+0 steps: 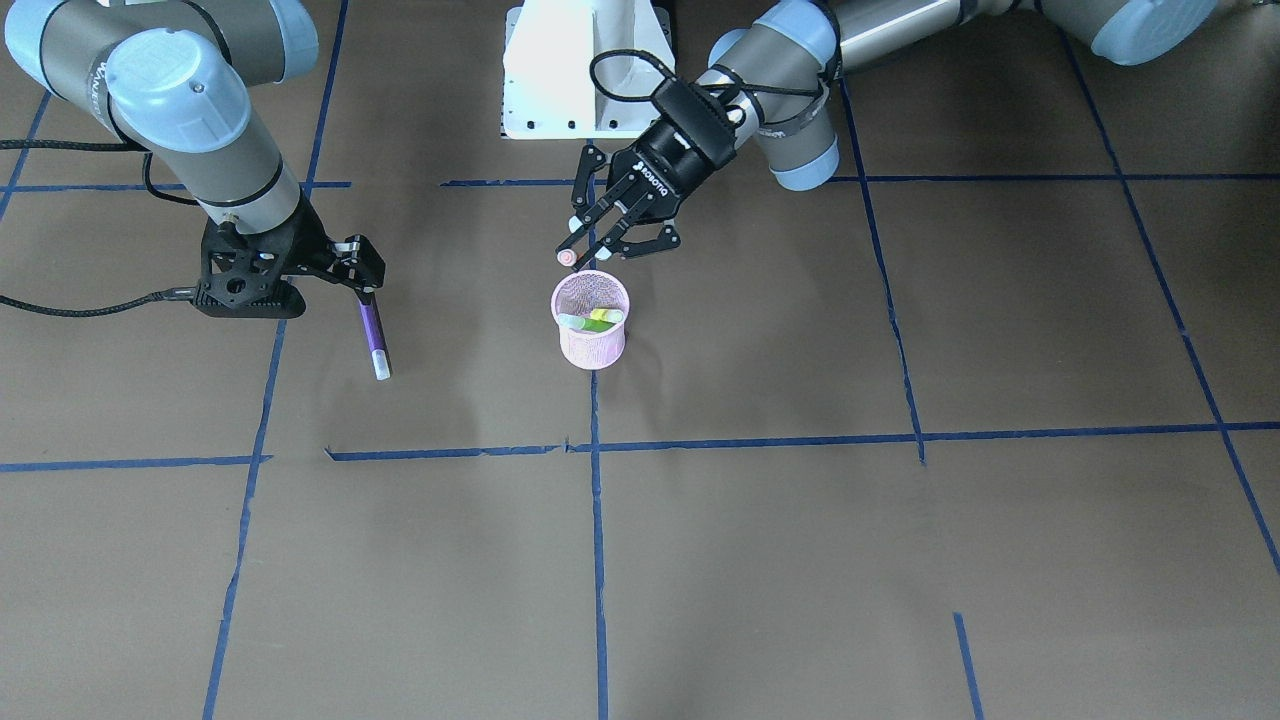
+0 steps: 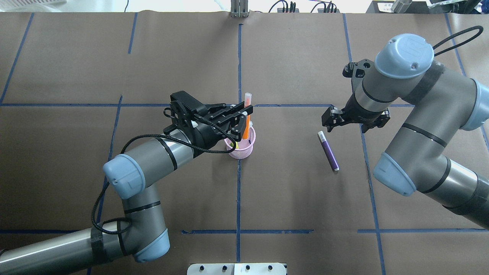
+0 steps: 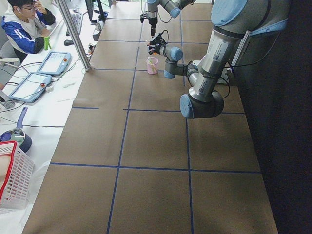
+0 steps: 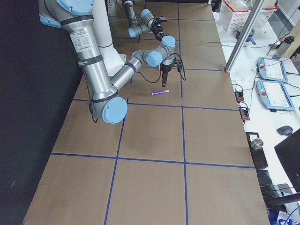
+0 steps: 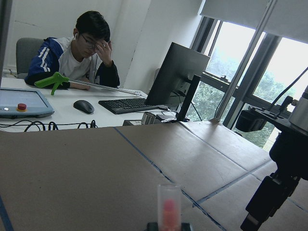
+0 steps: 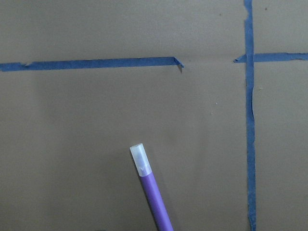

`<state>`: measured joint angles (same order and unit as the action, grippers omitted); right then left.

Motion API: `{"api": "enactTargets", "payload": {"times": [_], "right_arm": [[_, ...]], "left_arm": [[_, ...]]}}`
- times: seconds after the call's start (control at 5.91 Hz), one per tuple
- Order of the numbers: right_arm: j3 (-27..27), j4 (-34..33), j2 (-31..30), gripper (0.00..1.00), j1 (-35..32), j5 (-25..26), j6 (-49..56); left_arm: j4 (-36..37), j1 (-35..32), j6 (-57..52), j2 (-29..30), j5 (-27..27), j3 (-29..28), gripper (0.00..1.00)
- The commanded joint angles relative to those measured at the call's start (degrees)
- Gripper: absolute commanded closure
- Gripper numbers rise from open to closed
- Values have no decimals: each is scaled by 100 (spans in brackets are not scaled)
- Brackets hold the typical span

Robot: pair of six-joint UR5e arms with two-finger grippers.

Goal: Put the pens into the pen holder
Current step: 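Lower the orange pen into the pink holder and open the left gripper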

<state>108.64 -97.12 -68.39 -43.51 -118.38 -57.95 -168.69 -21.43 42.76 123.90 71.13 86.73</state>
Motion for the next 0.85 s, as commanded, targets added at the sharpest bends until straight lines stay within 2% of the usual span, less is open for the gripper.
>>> {"api": "enactTargets", "payload": {"times": [0.0,0.68], "right_arm": [[-18,0,10,0,9,-1,-15],[-18,9,1,0,9,8,-33]], "left_arm": [[12,-19,-57,81,-81,-251,100],[-14,-64,-48,64,-73,-665,99]]}}
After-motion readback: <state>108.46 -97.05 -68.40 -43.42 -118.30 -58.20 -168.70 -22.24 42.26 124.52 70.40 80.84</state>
